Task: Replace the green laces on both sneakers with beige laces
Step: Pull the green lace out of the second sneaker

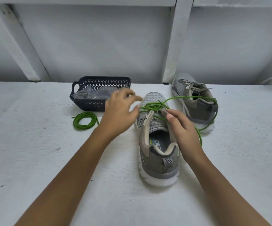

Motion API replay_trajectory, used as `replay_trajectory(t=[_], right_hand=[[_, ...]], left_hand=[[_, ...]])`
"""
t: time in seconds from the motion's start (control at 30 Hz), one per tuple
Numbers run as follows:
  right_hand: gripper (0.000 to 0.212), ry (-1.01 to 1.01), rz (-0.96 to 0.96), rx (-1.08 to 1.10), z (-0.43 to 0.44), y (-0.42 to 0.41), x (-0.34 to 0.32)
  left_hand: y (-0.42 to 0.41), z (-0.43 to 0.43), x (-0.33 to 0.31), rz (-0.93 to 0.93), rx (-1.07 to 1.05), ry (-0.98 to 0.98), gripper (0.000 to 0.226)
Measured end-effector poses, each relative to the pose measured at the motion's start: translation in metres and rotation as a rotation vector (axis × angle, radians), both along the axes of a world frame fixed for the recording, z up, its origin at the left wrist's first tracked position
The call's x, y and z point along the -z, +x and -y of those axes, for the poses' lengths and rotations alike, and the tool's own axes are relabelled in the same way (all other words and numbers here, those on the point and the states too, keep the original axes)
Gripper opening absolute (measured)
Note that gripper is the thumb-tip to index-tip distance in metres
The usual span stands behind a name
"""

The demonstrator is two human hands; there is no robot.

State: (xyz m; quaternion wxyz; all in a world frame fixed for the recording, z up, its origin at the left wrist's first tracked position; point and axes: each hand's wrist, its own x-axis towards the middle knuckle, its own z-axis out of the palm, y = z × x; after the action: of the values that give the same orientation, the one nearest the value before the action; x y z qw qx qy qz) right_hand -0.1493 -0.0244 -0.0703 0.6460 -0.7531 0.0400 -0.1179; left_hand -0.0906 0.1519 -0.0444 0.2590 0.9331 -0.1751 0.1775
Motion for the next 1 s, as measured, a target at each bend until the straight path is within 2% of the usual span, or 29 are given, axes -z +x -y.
replay_trajectory(t=[0.07,0.13,0.2,0.27,0.37,0.43,0.47,0.5,0.57,0.63,0.7,0.73,0.83,1.0], right_hand=[[0.019,0.007,-0.003,0.002,0.0,0.0,0.0],[0.019,0.015,-0.011,0.003,0.0,0.001,0.0],[0.019,0.025,-0.017,0.004,0.001,0.001,0.0],[0.019,0.033,-0.015,0.007,0.001,0.001,0.0],[0.017,0.033,-0.008,0.004,0.001,0.001,0.0],[0.017,0.03,-0.008,0.004,0.001,0.001,0.0],[0.017,0.028,-0.007,0.005,0.001,0.002,0.0],[0.017,0.027,-0.007,0.006,0.001,0.002,0.0],[0.017,0.026,-0.011,0.006,0.0,0.002,0.0],[0.017,0.027,-0.011,0.006,0.001,0.002,0.0],[0.019,0.032,-0.012,0.004,0.001,0.002,0.0],[0.019,0.034,-0.011,0.001,0.001,0.002,0.0],[0.019,0.044,-0.012,-0.001,0.001,0.002,0.0],[0.017,0.047,-0.019,-0.001,0.001,0.003,-0.001]], left_hand=[[-0.002,0.009,0.005,-0.115,0.034,0.108,0.026],[-0.003,0.017,0.01,-0.199,0.04,0.082,0.024],[-0.004,0.021,0.012,-0.185,0.043,0.016,0.019],[-0.003,0.018,0.01,-0.153,-0.013,-0.172,0.014],[0.0,0.004,0.0,-0.153,-0.225,-0.596,0.015],[0.001,-0.005,-0.004,-0.079,-0.317,-0.706,0.01],[0.001,-0.007,-0.006,-0.039,-0.309,-0.672,0.009],[-0.002,-0.006,-0.007,-0.007,-0.27,-0.588,0.019],[-0.004,-0.002,-0.002,0.0,-0.143,-0.283,0.032],[-0.004,0.005,0.004,-0.067,-0.035,0.017,0.028],[-0.003,0.011,0.013,-0.203,0.027,0.061,0.024],[-0.003,0.012,0.016,-0.243,0.043,-0.009,0.021],[-0.006,0.014,0.015,-0.204,0.012,-0.274,0.01],[-0.004,-0.001,0.004,-0.154,-0.246,-0.749,0.017]])
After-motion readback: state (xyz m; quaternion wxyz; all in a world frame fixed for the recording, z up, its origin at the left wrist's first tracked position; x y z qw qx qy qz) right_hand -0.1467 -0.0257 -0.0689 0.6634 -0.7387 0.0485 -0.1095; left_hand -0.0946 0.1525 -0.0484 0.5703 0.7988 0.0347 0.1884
